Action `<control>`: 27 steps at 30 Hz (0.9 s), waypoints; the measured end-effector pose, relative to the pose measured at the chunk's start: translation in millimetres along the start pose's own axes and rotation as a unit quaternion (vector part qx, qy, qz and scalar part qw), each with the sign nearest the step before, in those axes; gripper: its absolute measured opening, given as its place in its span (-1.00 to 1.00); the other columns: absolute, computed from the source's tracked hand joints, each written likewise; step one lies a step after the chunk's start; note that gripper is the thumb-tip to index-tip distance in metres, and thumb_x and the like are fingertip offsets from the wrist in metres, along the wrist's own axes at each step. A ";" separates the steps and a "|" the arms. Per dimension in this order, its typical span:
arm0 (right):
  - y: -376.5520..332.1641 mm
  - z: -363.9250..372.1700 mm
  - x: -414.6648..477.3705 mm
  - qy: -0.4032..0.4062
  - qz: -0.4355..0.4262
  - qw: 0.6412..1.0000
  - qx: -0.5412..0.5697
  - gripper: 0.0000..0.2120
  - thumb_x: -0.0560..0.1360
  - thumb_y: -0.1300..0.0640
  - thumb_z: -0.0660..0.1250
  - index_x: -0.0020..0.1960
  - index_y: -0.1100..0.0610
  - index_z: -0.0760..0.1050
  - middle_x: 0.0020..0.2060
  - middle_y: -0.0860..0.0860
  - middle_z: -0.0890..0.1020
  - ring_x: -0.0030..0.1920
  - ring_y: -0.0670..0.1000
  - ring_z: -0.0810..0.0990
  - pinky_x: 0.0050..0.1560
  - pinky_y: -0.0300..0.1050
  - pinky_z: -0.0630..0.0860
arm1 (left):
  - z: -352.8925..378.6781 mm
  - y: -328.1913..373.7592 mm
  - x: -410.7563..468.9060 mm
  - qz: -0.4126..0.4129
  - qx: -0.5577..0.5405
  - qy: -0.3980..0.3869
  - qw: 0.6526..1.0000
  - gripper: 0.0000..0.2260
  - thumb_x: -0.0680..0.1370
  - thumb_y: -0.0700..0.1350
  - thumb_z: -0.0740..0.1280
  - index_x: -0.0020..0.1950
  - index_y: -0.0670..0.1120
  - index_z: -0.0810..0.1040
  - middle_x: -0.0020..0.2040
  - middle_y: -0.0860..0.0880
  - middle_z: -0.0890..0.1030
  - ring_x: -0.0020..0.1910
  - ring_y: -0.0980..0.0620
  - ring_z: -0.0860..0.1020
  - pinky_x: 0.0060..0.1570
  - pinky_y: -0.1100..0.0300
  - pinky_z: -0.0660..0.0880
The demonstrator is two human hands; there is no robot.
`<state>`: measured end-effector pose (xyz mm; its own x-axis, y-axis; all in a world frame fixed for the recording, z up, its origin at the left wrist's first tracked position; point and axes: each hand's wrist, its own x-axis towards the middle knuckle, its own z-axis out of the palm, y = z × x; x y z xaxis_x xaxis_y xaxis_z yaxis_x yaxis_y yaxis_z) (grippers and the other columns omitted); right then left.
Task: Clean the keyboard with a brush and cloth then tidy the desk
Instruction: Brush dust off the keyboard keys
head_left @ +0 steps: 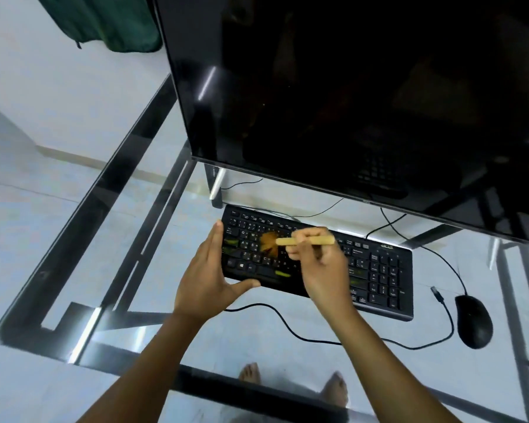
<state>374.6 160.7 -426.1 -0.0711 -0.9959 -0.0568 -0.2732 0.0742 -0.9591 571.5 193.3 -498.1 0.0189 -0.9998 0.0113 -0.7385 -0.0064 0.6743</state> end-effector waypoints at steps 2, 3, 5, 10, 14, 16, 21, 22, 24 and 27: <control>-3.4 8.3 -4.9 -0.122 0.035 0.992 0.006 -0.93 0.59 0.17 0.28 -0.03 0.10 0.54 -0.19 0.02 0.69 -0.15 -0.01 0.69 -0.03 -0.01 0.64 | 0.6 -1.7 0.5 -0.001 0.007 -0.003 1.000 0.13 0.25 0.41 0.44 0.58 -0.02 -0.11 0.54 0.00 0.21 0.49 0.04 0.24 0.35 -0.03 0.40; -3.2 11.7 -5.9 -0.166 0.039 0.985 -0.018 -0.91 0.59 0.17 0.28 -0.05 0.07 0.55 -0.19 0.02 0.69 -0.15 0.00 0.69 -0.02 0.01 0.64 | 0.3 -1.4 0.3 -0.005 0.009 -0.004 1.000 0.14 0.25 0.41 0.44 0.58 -0.02 -0.11 0.54 0.00 0.21 0.49 0.03 0.24 0.34 -0.03 0.41; -1.1 10.9 4.5 -0.123 0.023 0.990 -0.068 -0.86 0.58 0.19 0.27 -0.08 -0.02 0.53 -0.19 -0.03 0.69 -0.15 -0.03 0.68 -0.01 0.04 0.63 | 1.2 0.7 0.5 -0.005 0.012 -0.006 1.000 0.14 0.25 0.43 0.42 0.58 -0.02 -0.11 0.54 -0.01 0.21 0.49 0.03 0.24 0.34 -0.03 0.41; -17.0 12.3 32.0 -0.067 0.000 0.996 -0.056 -0.92 0.60 0.14 0.26 -0.04 0.09 0.52 -0.17 -0.01 0.69 -0.15 -0.07 0.68 -0.08 -0.23 0.60 | -0.9 2.5 -0.9 0.001 0.017 0.014 1.000 0.11 0.27 0.42 0.41 0.57 -0.04 -0.10 0.55 -0.03 0.20 0.50 0.02 0.22 0.38 0.00 0.36; -25.6 24.4 45.6 -0.027 -0.055 0.990 -0.125 -0.86 0.57 0.24 0.25 -0.11 0.06 0.50 -0.25 -0.15 0.63 -0.23 -0.23 0.60 -0.16 -0.36 0.50 | -1.6 1.0 -0.6 0.004 0.013 0.006 1.000 0.11 0.27 0.42 0.41 0.57 -0.06 -0.08 0.54 -0.04 0.21 0.51 0.01 0.22 0.37 -0.04 0.36; -28.4 32.0 51.2 -0.009 -0.054 0.996 -0.064 -0.88 0.58 0.22 0.25 -0.09 0.05 0.50 -0.21 -0.09 0.67 -0.18 -0.18 0.64 -0.10 -0.27 0.56 | -1.5 2.4 -1.3 -0.003 0.015 0.011 1.000 0.12 0.26 0.42 0.42 0.57 -0.05 -0.09 0.54 -0.03 0.21 0.50 0.02 0.22 0.37 -0.01 0.37; -30.0 58.5 47.8 -0.160 -0.032 0.976 -0.141 -0.92 0.59 0.13 0.25 -0.05 0.06 0.51 -0.12 -0.06 0.67 -0.16 -0.20 0.61 -0.09 -0.34 0.52 | -2.5 4.4 -2.6 -0.003 0.019 0.016 1.000 0.12 0.27 0.41 0.42 0.57 -0.05 -0.09 0.53 -0.04 0.23 0.48 0.02 0.26 0.35 0.07 0.39; -32.1 58.7 48.4 -0.114 -0.072 0.978 -0.160 -0.91 0.58 0.15 0.26 -0.08 0.03 0.50 -0.09 -0.04 0.62 -0.15 -0.22 0.57 -0.12 -0.42 0.45 | -2.5 4.3 -2.3 -0.003 0.015 0.016 1.000 0.12 0.27 0.41 0.43 0.57 -0.05 -0.09 0.53 -0.03 0.23 0.48 0.02 0.26 0.36 0.07 0.38; -33.3 57.6 48.5 -0.060 -0.107 0.984 -0.133 -0.86 0.57 0.18 0.25 -0.11 -0.03 0.48 -0.06 -0.02 0.60 -0.12 -0.22 0.56 -0.08 -0.45 0.43 | -2.3 3.8 -1.7 -0.001 0.012 0.017 1.000 0.12 0.27 0.42 0.43 0.57 -0.06 -0.09 0.54 -0.03 0.22 0.49 0.03 0.24 0.36 0.07 0.38; -32.8 59.3 44.8 -0.147 -0.018 0.985 -0.089 -0.88 0.59 0.17 0.23 -0.08 0.03 0.50 -0.15 -0.03 0.70 -0.14 -0.10 0.66 -0.04 -0.23 0.59 | -2.4 3.8 -2.6 0.003 0.017 0.019 1.000 0.12 0.27 0.41 0.42 0.57 -0.07 -0.09 0.54 -0.02 0.21 0.49 0.03 0.25 0.36 0.09 0.37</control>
<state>437.3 110.5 -413.6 0.2153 -0.9684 -0.1261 -0.4365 0.0201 -0.8995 570.3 196.0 -493.8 0.0399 -0.9983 0.0429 -0.7610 -0.0026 0.6488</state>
